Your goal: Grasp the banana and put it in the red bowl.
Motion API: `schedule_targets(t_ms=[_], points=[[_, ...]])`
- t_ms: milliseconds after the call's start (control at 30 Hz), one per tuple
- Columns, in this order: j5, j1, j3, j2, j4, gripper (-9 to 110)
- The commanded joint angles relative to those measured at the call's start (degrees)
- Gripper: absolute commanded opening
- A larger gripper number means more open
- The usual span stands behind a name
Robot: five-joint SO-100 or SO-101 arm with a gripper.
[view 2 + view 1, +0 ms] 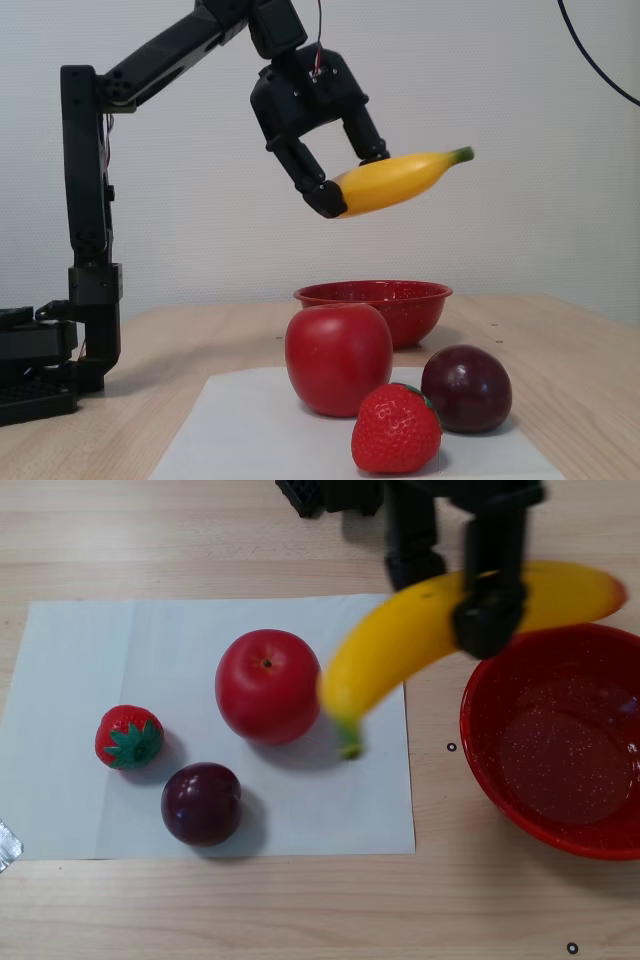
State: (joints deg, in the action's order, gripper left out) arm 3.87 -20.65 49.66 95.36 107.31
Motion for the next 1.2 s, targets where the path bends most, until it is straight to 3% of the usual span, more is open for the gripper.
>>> schedule_targets(t_ms=[0, 533, 700, 833, 1167], points=[[-1.32, -2.46, -7.56, 2.02, 1.85, 0], [-7.29, -15.73, -8.88, -6.86, -2.90, 1], [-9.40, -16.52, -8.96, -9.76, -5.62, 21], [-9.49, -16.70, -9.84, -11.43, -7.03, 25], [-9.76, -16.70, -11.34, -12.83, -6.77, 20]])
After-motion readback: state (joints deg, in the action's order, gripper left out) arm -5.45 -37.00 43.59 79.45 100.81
